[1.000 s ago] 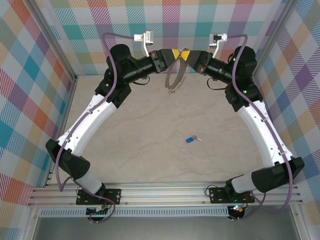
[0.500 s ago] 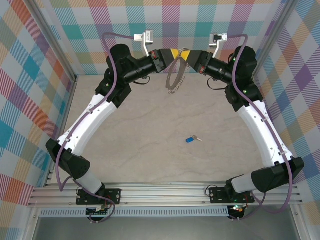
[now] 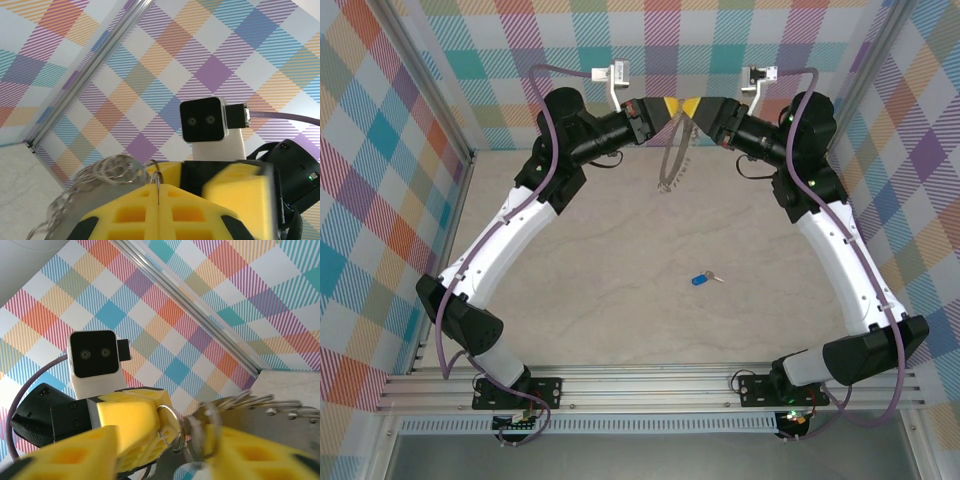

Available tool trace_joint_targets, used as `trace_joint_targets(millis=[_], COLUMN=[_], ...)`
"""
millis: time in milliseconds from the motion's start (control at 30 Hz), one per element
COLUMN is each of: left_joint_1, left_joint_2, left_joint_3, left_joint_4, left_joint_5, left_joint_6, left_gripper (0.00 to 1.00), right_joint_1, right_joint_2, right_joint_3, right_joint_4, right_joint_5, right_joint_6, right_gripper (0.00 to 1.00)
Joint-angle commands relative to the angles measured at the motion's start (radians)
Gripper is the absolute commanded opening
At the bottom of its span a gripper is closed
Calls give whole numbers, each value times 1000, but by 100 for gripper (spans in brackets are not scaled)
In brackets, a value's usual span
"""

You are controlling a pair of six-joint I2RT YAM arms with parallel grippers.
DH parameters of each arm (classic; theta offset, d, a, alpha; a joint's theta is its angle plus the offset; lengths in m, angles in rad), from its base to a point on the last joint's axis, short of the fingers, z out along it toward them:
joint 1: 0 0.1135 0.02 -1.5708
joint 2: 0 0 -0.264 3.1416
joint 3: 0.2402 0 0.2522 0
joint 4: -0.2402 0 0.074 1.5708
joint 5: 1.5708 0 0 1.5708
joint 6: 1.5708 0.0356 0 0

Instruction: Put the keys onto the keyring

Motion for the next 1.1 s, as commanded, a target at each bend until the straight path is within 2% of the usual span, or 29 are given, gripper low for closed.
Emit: trace_joint_targets(millis=[0, 133, 300, 600, 800, 933, 1067], left_joint_1=[3, 2, 3, 4, 4, 4, 3], left_joint_2=[-10, -24, -17, 34, 67, 74, 77], left_joint_3=[24, 20, 46, 160, 239, 262, 273], left_joint_4=[25, 4, -31, -117, -167, -187, -194], left_joint_5=[-23, -32, 0, 138, 228, 250, 263], left_joint_6=[17, 49, 92, 163, 181, 187, 187], left_gripper=[0, 0, 0, 0, 0, 0, 0], right_joint_1=[-47, -120, -139, -137, -135, -125, -103], right_joint_2=[-54, -121, -136, -49, -11, -4, -4], right_joint_3=[-18, -82, -80, 48, 101, 116, 124], right_joint_4=[14, -14, -18, 4, -9, -2, -14], right_joint_5=[12, 23, -16, -181, -239, -278, -300], right_joint_6=[3, 15, 20, 10, -30, -38, -58], right_gripper=[70, 79, 78, 65, 53, 45, 41])
